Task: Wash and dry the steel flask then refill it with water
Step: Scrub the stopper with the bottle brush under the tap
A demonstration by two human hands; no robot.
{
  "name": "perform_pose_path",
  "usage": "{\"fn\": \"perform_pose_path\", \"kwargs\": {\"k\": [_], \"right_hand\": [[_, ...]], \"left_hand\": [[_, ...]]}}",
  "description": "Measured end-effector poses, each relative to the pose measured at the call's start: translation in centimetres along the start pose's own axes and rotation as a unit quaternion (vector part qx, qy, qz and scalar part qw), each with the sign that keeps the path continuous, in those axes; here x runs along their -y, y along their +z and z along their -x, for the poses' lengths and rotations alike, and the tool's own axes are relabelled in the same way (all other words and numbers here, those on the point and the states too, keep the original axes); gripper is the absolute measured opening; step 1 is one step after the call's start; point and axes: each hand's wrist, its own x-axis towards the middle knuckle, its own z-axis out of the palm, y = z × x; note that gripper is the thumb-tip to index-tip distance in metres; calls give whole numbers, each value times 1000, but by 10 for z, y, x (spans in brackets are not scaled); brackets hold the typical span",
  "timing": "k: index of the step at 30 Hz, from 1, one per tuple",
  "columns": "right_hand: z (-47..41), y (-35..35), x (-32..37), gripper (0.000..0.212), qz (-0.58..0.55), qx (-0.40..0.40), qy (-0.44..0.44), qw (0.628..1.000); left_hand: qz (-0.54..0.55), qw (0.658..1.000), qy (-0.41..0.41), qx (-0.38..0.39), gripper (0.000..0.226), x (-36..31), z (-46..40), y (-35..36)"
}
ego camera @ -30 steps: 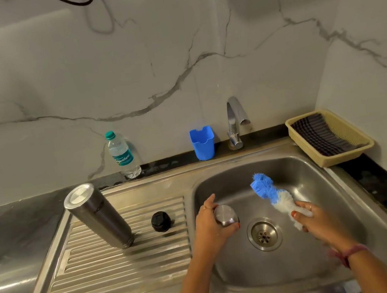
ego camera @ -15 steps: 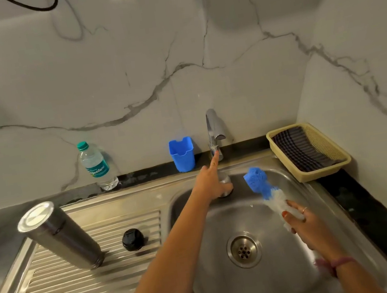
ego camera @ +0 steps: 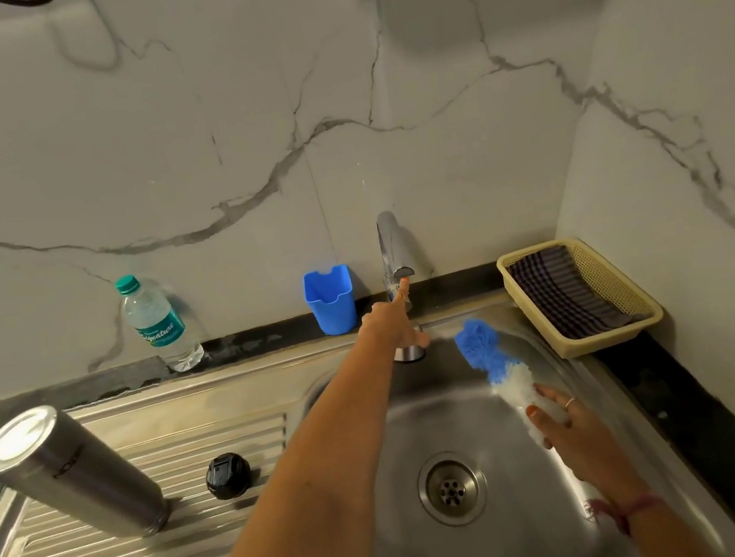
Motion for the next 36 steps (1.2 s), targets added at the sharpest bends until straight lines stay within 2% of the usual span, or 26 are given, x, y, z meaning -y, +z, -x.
{"fn": "perform_pose_path", "kwargs": {"k": [4, 19, 32, 34, 36], "right_hand": [[-6, 2, -6, 38, -10, 4, 4, 1000], [-11, 7, -14, 33, -35, 17, 16, 999], [-8, 4, -15, 37, -12, 19, 13, 1000], [-6, 5, -11, 36, -14, 21, 9, 1000], [-4, 7, -7, 35, -14, 24, 4, 1000]], "left_hand": [[-19, 1000, 9, 14, 112, 5, -3, -1], [-110, 993, -11, -44, 123, -1, 0, 15], [-97, 993, -52, -39, 136, -9, -3, 23], [-95, 993, -60, -39, 133, -7, -1, 24], [-117, 991, -51, -37, 114, -4, 1, 24]]}}
